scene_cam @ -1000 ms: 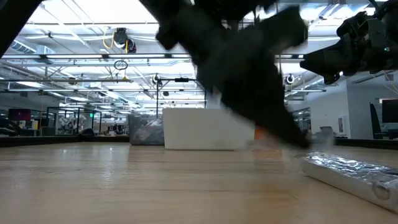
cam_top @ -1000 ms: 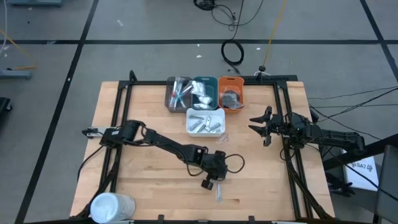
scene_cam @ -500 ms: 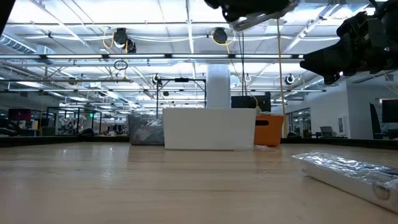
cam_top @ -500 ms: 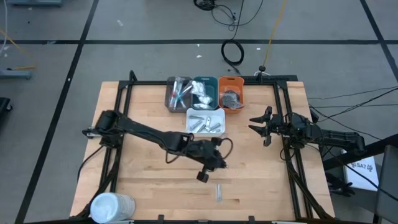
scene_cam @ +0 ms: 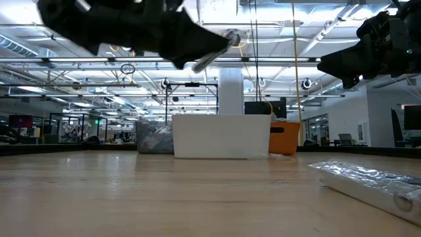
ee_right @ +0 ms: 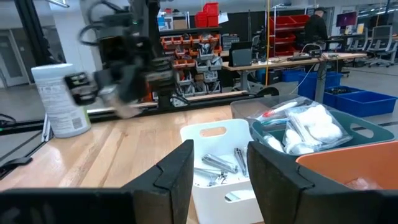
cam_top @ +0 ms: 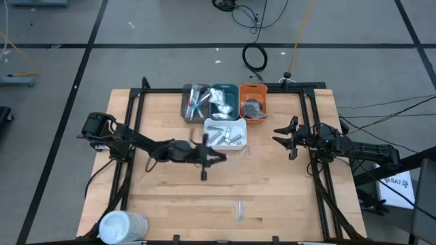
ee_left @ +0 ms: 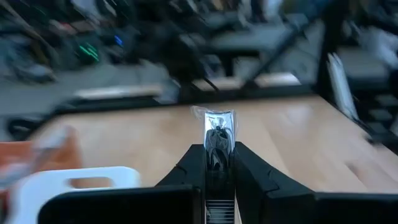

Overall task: Pick & Place Travel size toiletries
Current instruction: Put the silver nail cutter into the white bin

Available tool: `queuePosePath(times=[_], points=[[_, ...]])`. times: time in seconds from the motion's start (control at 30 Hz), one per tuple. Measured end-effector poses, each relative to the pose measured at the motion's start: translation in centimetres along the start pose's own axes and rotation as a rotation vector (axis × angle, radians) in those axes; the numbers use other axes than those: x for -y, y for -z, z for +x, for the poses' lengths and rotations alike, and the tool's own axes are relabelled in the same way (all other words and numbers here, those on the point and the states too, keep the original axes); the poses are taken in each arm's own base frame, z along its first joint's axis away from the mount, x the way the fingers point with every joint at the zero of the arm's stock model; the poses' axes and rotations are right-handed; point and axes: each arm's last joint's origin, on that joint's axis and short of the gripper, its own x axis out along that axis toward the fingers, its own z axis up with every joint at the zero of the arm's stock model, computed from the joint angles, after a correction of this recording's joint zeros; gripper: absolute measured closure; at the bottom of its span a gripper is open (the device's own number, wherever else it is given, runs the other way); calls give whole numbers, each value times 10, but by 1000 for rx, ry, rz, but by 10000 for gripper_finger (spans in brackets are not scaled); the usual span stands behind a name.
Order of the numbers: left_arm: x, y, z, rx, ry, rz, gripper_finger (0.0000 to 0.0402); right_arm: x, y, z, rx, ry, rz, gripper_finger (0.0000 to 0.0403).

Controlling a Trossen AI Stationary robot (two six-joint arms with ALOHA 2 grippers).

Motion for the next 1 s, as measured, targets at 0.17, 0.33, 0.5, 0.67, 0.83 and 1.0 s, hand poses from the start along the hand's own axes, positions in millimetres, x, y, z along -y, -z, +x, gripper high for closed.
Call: queuePosePath(times=[0.17,0.33,0.5,0.67,0.83,1.0], points=[[-20,15,-21,131,-172,-62,364,0,1,0,-6,0,0,261],[-37,17,-15,70,-289,-97,353,0,0,0,-5,0,0,261],[-56,1,7,-72,-282,-71,364,0,0,0,-4,0,0,261],[-76,-17,22,-343,-296,-48,363,0,0,0,-5,0,0,261],[-92,-23,22,-456,-345,-69,354,0,0,0,-5,0,0,261],[-99,-16,18,-495,-359,-147,363,0,0,0,-5,0,0,261]])
